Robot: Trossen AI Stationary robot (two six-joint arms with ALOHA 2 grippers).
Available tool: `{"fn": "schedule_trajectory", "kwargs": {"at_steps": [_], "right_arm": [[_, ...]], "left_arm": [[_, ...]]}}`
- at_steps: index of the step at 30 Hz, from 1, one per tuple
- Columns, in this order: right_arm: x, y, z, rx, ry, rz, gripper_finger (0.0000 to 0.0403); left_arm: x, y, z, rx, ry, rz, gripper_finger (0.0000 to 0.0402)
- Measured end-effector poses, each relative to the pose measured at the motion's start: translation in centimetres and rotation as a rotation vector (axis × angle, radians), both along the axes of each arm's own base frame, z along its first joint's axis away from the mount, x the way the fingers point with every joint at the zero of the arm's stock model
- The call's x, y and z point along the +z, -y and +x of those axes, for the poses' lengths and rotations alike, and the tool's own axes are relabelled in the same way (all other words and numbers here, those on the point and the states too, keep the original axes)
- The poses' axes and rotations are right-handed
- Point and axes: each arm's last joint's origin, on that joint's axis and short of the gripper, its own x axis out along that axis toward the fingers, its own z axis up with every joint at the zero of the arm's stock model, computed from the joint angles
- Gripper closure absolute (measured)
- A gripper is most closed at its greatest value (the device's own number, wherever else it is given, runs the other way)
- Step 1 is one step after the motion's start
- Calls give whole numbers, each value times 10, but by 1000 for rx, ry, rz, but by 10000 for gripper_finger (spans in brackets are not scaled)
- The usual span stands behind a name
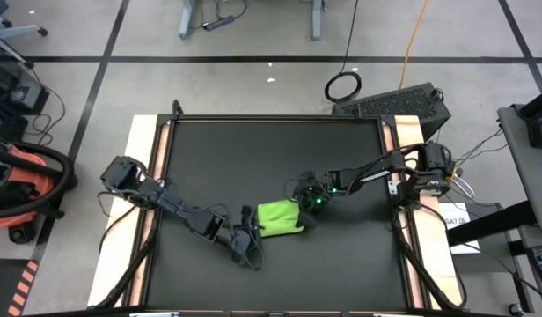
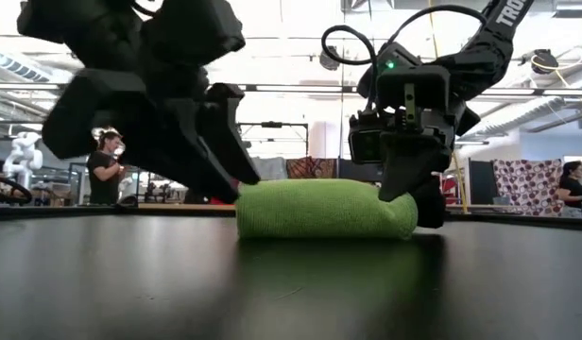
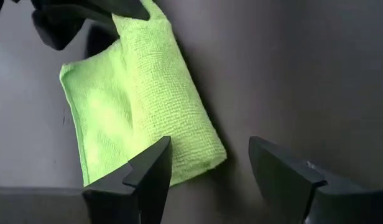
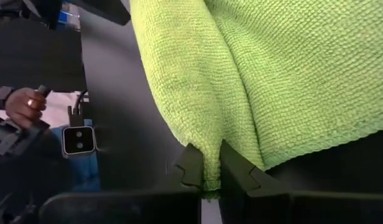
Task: Roll towel
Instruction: Roll the green towel
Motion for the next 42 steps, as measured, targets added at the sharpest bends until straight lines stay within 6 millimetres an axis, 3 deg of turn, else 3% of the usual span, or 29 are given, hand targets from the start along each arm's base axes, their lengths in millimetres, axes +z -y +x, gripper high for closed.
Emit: {"fn": "schedule_trajectory", "kwargs": {"at_steps": [12, 17, 22, 27, 34, 42], "right_arm": [[1, 1, 0, -28, -18, 29, 392], [1, 1, 1, -23, -12, 26, 377], [2, 1, 2, -7, 19, 13, 339], [8, 1, 3, 35, 98, -36, 273], [33, 2, -5, 51, 178, -151, 176], [65, -10, -21, 140, 308, -391, 164]], "left_arm": [[-23, -15, 10, 130, -40, -32, 184], [-23, -26, 14, 228, -32, -95, 224], [-24, -37, 18, 224, -58, -161, 308], [-24, -43, 21, 193, -86, -233, 384], [-22, -56, 26, 164, -118, -379, 375], [-20, -72, 32, 87, -152, -569, 379]]}}
